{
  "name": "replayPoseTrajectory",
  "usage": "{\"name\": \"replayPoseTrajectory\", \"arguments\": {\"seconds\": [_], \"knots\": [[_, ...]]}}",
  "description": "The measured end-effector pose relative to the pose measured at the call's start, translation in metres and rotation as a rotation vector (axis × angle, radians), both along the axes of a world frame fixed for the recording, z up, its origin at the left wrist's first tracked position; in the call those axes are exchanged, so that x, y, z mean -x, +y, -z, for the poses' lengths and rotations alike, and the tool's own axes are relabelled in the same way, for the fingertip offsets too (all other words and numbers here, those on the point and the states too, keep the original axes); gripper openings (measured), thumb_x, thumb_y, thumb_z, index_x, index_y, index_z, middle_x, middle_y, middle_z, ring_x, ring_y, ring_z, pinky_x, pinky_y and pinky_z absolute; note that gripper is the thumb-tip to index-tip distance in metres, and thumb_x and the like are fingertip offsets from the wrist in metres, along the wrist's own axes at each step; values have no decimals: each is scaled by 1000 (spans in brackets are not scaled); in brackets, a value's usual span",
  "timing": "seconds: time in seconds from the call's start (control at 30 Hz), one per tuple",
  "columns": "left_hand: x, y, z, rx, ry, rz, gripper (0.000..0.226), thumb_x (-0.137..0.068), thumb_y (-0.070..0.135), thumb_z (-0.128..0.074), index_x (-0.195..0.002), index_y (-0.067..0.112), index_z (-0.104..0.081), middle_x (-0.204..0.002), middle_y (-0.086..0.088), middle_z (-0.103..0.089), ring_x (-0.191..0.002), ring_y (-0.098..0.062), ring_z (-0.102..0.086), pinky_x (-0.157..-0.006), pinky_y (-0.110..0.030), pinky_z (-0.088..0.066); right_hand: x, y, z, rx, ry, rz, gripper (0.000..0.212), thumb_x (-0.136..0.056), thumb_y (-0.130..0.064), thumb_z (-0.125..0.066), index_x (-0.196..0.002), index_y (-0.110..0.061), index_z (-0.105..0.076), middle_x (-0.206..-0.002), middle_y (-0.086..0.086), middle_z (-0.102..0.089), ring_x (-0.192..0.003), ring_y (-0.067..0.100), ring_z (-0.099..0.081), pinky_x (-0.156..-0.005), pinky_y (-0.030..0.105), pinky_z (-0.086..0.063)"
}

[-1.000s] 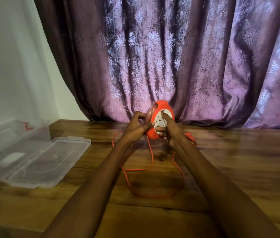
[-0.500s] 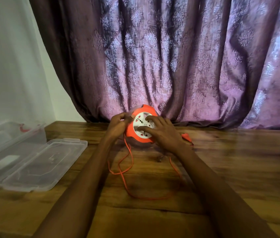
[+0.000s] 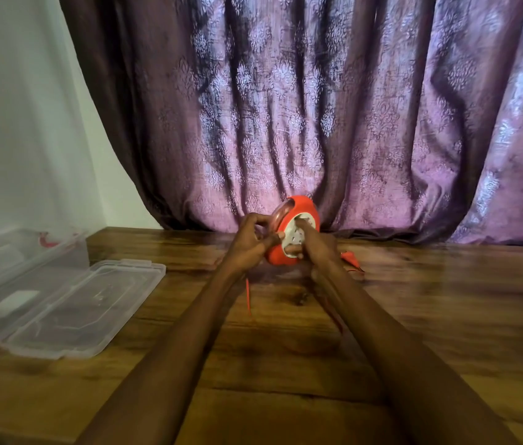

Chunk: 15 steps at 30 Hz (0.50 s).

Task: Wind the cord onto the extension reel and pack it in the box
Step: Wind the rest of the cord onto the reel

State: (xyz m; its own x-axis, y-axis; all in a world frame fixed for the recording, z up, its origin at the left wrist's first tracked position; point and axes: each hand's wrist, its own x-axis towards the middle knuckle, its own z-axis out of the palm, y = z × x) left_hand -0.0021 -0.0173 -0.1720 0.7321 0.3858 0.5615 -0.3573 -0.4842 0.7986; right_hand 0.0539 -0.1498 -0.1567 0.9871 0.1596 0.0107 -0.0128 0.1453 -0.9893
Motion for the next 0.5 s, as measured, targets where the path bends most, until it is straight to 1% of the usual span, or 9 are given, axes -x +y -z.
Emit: {"name": "replayPoseTrajectory", "arguments": {"seconds": [0.03, 0.1, 0.13, 0.2, 0.23, 0.3, 0.37, 0.43, 0.5], "knots": [[0, -3, 2, 42, 7, 8, 30, -84, 11, -77, -100, 19, -54, -97, -1, -56, -80, -8, -51, -69, -21, -46, -2, 0, -1, -118, 107, -10, 44, -83, -41, -75, -104, -3, -67, -70, 10, -72, -39, 12, -58, -36, 17, -38], [3, -6, 2, 241, -6, 48, 24, -87, 10, -73, -98, 20, -55, -91, -2, -60, -70, -9, -57, -57, -25, -50, -5, -1, -2, -138, 112, -18, 30, -92, -38, -65, -94, -8, -63, -51, 3, -66, -28, 10, -44, -33, 13, -26], [3, -4, 1, 325, -27, 63, 22, -88, 7, -71, -97, 19, -56, -88, -1, -61, -65, -6, -59, -52, -22, -49, -7, -2, -3, -110, 38, -24, 26, -95, -34, -62, -90, -9, -63, -47, 1, -65, -28, 9, -43, -35, 15, -27], [5, 4, -4, 379, -53, 48, 17, -89, 5, -69, -99, 14, -57, -90, -4, -62, -64, -5, -61, -50, -21, -50, -12, -5, -5, 16, -179, -31, 26, -95, -28, -64, -77, -10, -67, -48, -1, -65, -36, 8, -50, -45, 24, -40], [7, 7, -7, 410, -52, 46, 15, -90, 6, -68, -98, 13, -58, -91, -6, -63, -66, -8, -60, -51, -22, -50, -14, -7, -5, 142, -307, -21, 26, -92, -31, -67, -74, -13, -70, -54, -1, -67, -46, 9, -57, -55, 31, -47], [8, 14, -13, 475, -59, 50, 10, -90, 7, -68, -92, 14, -61, -83, -4, -65, -60, -8, -58, -49, -20, -49, -14, -13, -3, 496, -588, 58, 22, -89, -40, -68, -84, -19, -73, -80, 2, -74, -75, 18, -67, -73, 38, -53], [10, 23, -15, 474, -47, 17, 8, -90, 9, -68, -87, 15, -64, -71, 0, -67, -55, -6, -57, -50, -18, -49, -15, -19, 2, 741, -950, 105, 18, -90, -37, -66, -95, -20, -71, -99, 4, -69, -93, 25, -65, -78, 40, -51], [14, 34, -17, 486, -4, 30, 6, -90, 14, -69, -92, 8, -70, -85, -12, -73, -73, -20, -62, -72, -37, -59, -18, -25, 5, 851, -1287, 51, 15, -91, -26, -65, -103, -19, -71, -106, 7, -63, -99, 30, -61, -82, 43, -49], [16, 46, -17, 472, 63, 62, 20, -91, 18, -68, -101, 2, -71, -101, -24, -72, -86, -29, -60, -86, -58, -53, -19, -27, 8, 919, -1526, 6, 20, -92, -26, -61, -110, -24, -71, -118, 7, -61, -101, 32, -59, -82, 45, -48]]}}
